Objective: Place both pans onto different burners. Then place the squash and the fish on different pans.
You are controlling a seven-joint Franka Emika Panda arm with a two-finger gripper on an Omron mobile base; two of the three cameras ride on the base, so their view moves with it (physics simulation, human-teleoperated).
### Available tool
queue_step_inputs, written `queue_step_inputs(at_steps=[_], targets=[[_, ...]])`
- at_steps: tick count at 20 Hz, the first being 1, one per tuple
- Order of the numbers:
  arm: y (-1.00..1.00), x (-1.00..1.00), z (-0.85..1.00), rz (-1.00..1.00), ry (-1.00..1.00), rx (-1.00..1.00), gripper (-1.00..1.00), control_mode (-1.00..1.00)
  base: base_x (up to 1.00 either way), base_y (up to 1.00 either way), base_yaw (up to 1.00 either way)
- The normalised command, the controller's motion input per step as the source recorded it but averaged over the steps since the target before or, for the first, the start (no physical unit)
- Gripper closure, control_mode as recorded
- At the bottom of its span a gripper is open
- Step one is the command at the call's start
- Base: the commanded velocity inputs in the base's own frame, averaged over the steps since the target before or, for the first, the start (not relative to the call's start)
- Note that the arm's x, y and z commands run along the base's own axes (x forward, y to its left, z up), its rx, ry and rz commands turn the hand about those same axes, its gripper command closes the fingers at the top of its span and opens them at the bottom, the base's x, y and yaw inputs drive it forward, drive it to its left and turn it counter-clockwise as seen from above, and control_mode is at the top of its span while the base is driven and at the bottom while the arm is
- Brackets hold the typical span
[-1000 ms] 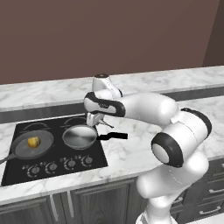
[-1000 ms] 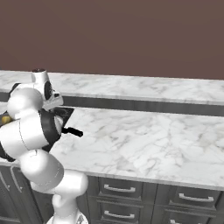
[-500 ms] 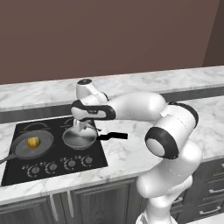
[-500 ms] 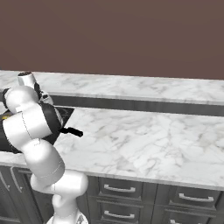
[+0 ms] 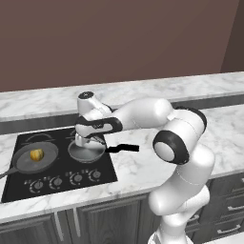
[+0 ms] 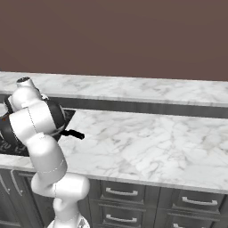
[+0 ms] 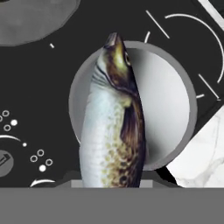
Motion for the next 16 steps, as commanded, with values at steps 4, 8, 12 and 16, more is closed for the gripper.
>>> queue_step_inputs(at_steps=[4, 8, 12, 16], targets=[[0.05, 0.14, -0.21, 0.00, -0.01, 0.00, 1.00, -1.00, 0.00, 0.00, 0.00], [0.01, 0.20, -0.25, 0.00, -0.02, 0.00, 1.00, -1.00, 0.00, 0.00, 0.00], [0.00, 0.28, -0.24, 0.00, -0.02, 0.00, 1.00, -1.00, 0.00, 0.00, 0.00], [0.03, 0.25, -0.26, 0.00, -0.01, 0.00, 1.00, -1.00, 0.00, 0.00, 0.00]])
